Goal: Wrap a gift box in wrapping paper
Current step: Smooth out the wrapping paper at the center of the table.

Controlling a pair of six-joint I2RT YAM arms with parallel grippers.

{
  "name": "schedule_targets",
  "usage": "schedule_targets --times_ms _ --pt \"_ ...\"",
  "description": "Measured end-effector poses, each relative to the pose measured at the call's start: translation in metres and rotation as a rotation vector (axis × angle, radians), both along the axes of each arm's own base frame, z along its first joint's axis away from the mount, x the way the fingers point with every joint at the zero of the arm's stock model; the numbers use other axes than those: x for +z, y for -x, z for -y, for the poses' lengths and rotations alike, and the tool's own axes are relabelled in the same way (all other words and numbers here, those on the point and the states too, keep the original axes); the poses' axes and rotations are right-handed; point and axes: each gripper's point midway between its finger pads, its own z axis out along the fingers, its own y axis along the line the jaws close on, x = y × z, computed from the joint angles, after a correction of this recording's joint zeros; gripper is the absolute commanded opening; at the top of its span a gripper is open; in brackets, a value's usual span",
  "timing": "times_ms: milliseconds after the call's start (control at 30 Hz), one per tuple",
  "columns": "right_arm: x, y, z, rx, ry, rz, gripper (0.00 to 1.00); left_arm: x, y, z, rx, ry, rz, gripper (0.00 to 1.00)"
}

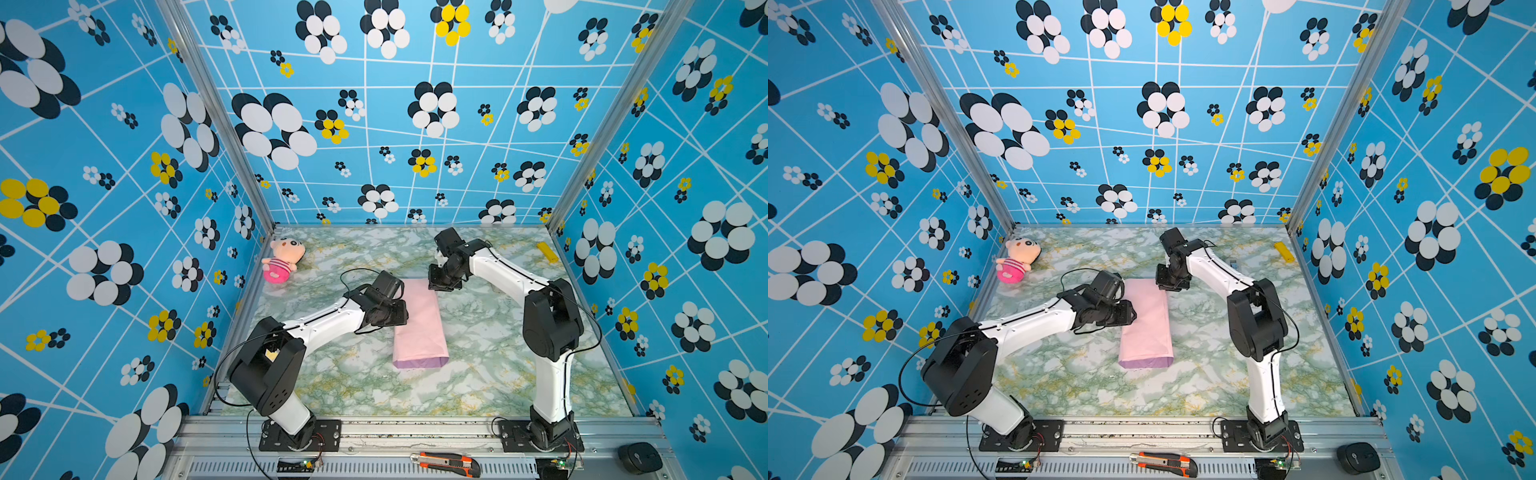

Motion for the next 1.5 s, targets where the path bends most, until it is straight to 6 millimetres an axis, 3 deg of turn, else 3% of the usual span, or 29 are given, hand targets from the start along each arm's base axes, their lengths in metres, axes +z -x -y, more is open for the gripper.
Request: schedule_targets --times_ms 100,233,367,500,767,1067,1133,1233,1500 --pt "0.0 -0.001 0.001 -0.009 0.004 0.002 0.26 0.0 0.0 0.0 -0.003 -0.002 0.001 0.47" --pt "0.0 -0.002 0.001 -0.033 -0.003 -0.003 0.58 0.0 0.0 0.0 -0.005 -0.002 0.004 0.47" --pt "-0.002 0.001 0.004 -0.047 0.005 -0.01 0.75 0.0 0.0 0.0 -0.005 -0.002 0.005 0.47" --pt "-0.008 0.009 0.005 -0.052 -0.005 -0.041 0.99 0.0 0.0 0.0 -0.005 -0.002 0.005 0.47" --pt "-0.01 0.009 -0.014 -0.025 -0.102 -0.061 0.98 0.0 0.0 0.0 -0.005 -0.002 0.005 0.47" --pt "-0.036 0.011 -0.019 -0.04 -0.113 -0.126 0.98 0.0 0.0 0.0 -0.005 -0.002 0.005 0.47" --pt "-0.039 0.011 -0.022 -0.044 -0.125 -0.136 0.93 0.0 0.0 0.0 -0.005 -0.002 0.005 0.47" --pt "-0.039 0.009 -0.025 -0.052 -0.14 -0.136 0.77 0.0 0.0 0.0 -0.006 -0.002 0.005 0.47" --pt "-0.032 0.003 -0.027 -0.051 -0.157 -0.102 0.57 0.0 -0.001 0.0 -0.005 -0.005 0.007 0.47"
